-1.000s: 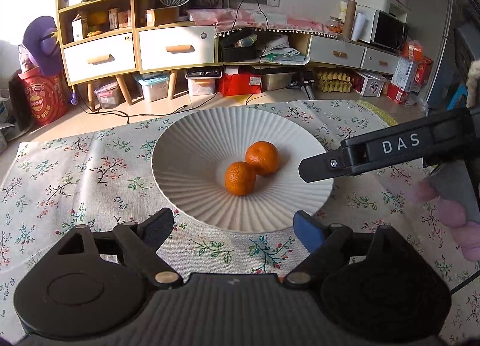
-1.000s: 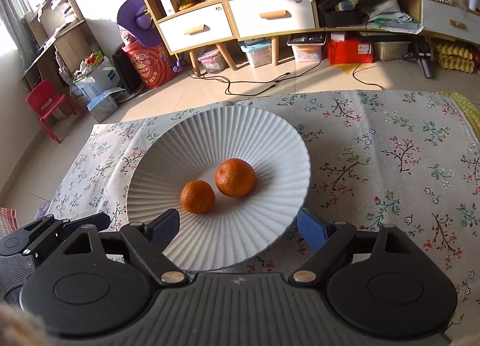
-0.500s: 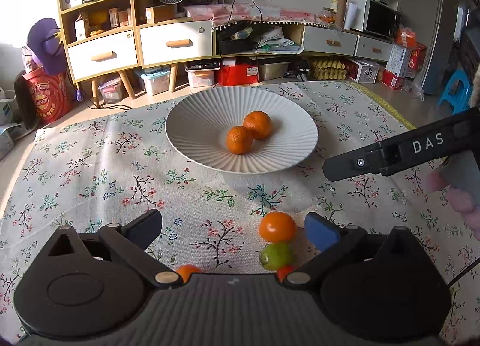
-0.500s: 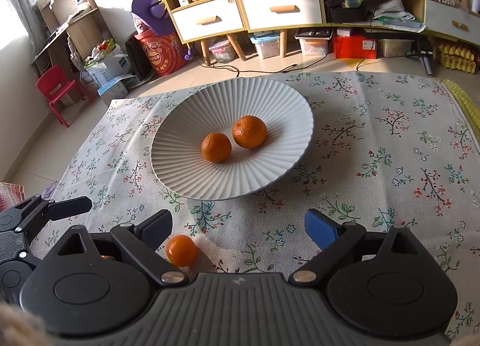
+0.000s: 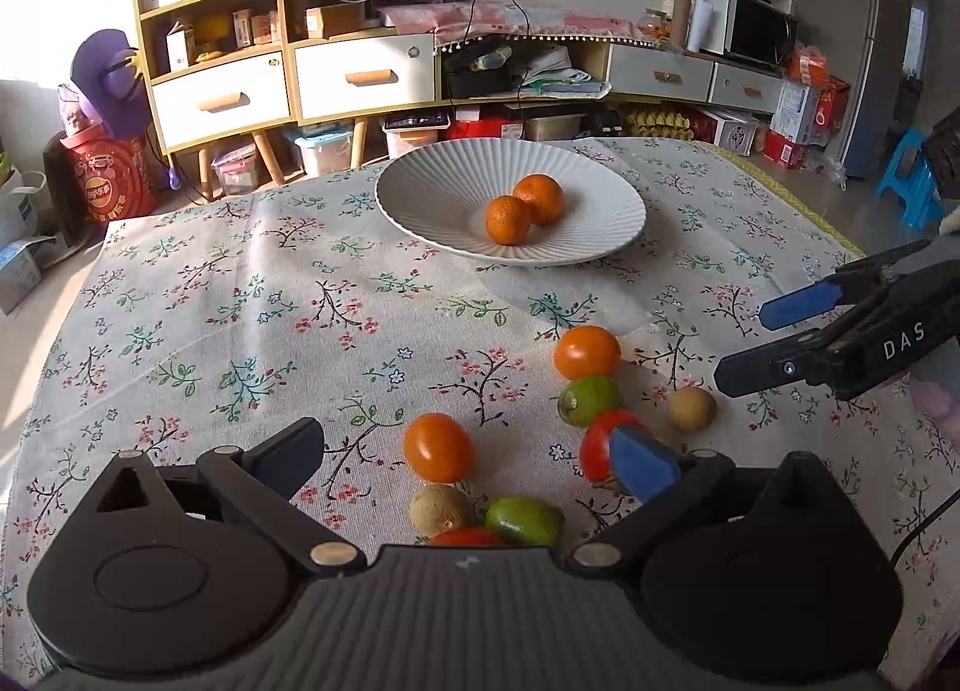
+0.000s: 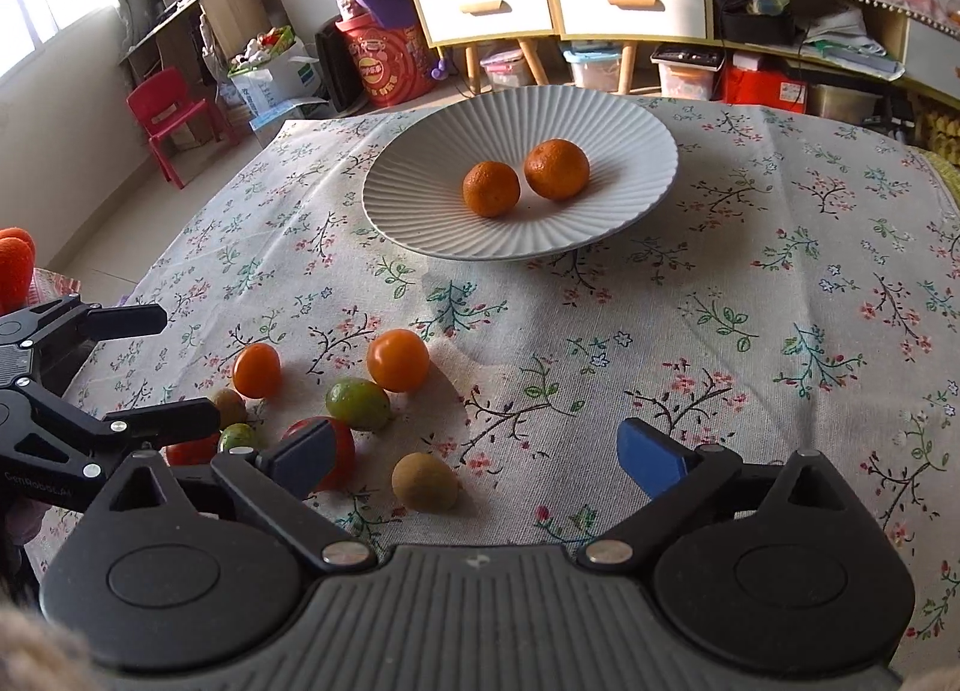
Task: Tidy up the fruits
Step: 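Move both open tools back toward the remaining fruits, then grasp a red tomato with the left tool while the right tool grasps another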
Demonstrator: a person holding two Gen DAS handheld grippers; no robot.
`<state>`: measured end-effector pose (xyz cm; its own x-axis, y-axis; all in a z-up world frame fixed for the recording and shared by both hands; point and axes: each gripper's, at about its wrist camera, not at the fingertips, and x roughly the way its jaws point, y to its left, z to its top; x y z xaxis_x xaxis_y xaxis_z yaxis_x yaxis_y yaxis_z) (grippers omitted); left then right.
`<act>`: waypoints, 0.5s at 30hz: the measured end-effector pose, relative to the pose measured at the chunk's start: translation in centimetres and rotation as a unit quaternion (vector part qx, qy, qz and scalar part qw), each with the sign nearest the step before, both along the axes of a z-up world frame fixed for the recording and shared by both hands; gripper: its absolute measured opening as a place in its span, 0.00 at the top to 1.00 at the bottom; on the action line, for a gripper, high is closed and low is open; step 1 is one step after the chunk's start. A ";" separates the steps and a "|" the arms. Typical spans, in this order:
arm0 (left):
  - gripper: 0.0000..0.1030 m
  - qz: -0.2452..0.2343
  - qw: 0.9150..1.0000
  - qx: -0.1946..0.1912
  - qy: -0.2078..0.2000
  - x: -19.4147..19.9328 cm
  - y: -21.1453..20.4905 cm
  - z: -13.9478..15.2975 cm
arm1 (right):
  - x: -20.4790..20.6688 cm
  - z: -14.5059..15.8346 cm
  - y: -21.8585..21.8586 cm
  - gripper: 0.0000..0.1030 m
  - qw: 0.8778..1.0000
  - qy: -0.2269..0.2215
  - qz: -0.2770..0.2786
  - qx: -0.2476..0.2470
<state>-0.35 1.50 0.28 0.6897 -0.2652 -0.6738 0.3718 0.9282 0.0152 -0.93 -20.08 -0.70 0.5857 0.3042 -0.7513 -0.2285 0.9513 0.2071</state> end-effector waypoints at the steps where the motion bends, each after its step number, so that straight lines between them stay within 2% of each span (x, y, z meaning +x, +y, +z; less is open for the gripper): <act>1: 0.06 -0.002 1.000 -0.001 0.002 -0.3 0.2 -0.2 | -0.1 -0.2 0.0 0.03 1.000 0.000 0.002 0.000; 9: 0.06 -0.019 0.999 0.008 0.030 -2.0 0.8 -2.2 | -1.6 -1.3 1.2 0.03 0.999 -0.010 0.029 -0.012; 15: 0.07 -0.020 0.999 0.000 0.046 -2.6 1.2 -3.3 | -2.5 -1.5 2.5 0.03 0.998 -0.026 0.057 -0.033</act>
<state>-2.97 2.67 -2.99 0.6142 -0.2916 -0.7333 0.4089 0.9123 -0.0202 -3.46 -17.61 -2.24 0.5893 0.3222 -0.7409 -0.3444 0.9297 0.1304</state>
